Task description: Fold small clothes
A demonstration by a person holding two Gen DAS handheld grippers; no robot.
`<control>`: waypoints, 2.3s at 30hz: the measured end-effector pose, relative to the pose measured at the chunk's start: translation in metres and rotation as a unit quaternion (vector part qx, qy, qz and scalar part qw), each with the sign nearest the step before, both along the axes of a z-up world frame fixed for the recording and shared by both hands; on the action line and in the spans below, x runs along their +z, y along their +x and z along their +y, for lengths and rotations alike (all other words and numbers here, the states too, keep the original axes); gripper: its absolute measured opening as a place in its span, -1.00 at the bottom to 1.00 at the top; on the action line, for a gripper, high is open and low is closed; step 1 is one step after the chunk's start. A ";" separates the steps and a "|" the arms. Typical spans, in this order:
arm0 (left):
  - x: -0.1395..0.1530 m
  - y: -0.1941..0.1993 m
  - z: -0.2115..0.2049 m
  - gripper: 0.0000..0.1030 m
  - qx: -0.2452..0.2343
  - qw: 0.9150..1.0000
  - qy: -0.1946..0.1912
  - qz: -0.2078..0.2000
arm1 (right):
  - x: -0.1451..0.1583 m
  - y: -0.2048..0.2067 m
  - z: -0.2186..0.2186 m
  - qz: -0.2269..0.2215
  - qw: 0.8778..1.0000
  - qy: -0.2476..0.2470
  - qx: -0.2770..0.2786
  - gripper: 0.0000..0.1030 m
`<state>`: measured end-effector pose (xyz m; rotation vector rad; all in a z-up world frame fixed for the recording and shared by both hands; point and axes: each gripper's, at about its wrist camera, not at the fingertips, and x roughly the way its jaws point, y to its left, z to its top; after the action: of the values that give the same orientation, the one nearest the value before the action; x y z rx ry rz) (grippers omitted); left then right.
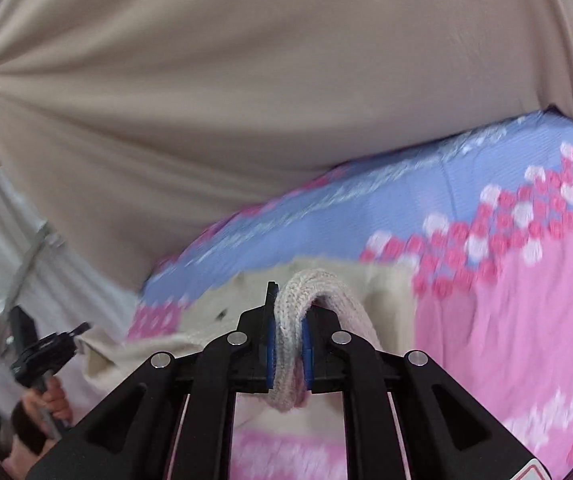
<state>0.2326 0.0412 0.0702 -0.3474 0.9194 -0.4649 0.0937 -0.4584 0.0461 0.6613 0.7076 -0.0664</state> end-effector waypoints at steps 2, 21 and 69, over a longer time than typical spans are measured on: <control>-0.021 0.055 -0.022 -0.85 0.026 0.999 0.040 0.004 | -0.022 0.033 -0.013 0.040 0.999 -0.018 -0.029 -0.72; -0.136 0.130 -0.070 0.32 0.015 0.983 0.160 0.089 | -0.088 0.030 0.007 0.143 0.984 -0.098 -0.035 0.16; -0.148 -0.070 0.033 -0.67 0.017 0.966 0.048 0.252 | -0.124 -0.088 0.054 0.259 0.966 0.011 0.016 -0.36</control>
<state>0.1629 0.0745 -0.0779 -0.4007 1.4231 -0.3005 0.0054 -0.4045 -0.0776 0.6582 1.2240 -0.2076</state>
